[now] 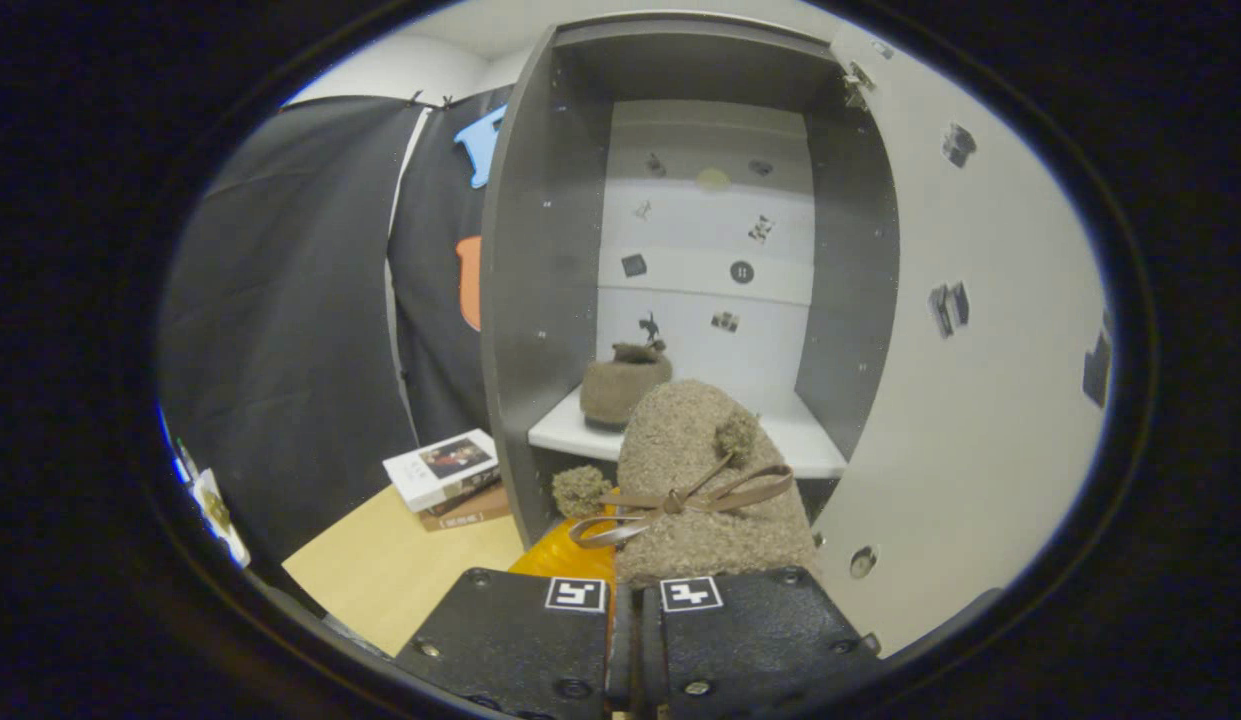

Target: Open the shoe cabinet door, grab the shoes and put them into the shoe cabinet, then close the shoe cabinet door.

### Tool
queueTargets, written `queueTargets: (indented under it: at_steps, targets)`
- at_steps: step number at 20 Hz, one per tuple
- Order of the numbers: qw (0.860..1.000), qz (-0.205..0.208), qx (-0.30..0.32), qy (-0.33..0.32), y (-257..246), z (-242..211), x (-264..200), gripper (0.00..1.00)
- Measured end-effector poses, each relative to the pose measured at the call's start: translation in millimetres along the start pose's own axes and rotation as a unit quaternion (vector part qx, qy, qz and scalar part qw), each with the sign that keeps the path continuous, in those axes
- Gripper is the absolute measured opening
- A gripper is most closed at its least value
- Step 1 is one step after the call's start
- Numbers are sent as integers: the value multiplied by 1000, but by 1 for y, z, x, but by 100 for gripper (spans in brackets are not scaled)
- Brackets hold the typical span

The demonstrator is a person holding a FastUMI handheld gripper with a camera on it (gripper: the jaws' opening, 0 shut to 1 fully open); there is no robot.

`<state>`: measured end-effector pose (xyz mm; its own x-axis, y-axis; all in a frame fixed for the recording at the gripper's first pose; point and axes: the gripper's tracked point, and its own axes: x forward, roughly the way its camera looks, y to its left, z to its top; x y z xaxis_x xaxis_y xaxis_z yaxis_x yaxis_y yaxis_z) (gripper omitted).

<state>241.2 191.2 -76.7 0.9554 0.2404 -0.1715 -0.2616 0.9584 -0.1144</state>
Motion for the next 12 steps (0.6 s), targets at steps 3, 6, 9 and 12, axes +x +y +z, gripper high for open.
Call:
queueTargets:
  at_steps: [3, 6, 9, 12]
  targets:
    - [1000, -8, -1, -24, -7, 47, 21, 7]
    - [999, -14, -11, -45, -10, 82, 51, 7]
    - [998, -15, -11, -55, -15, 111, 84, 7]
    - [998, -17, -3, -52, -24, 126, 125, 7]
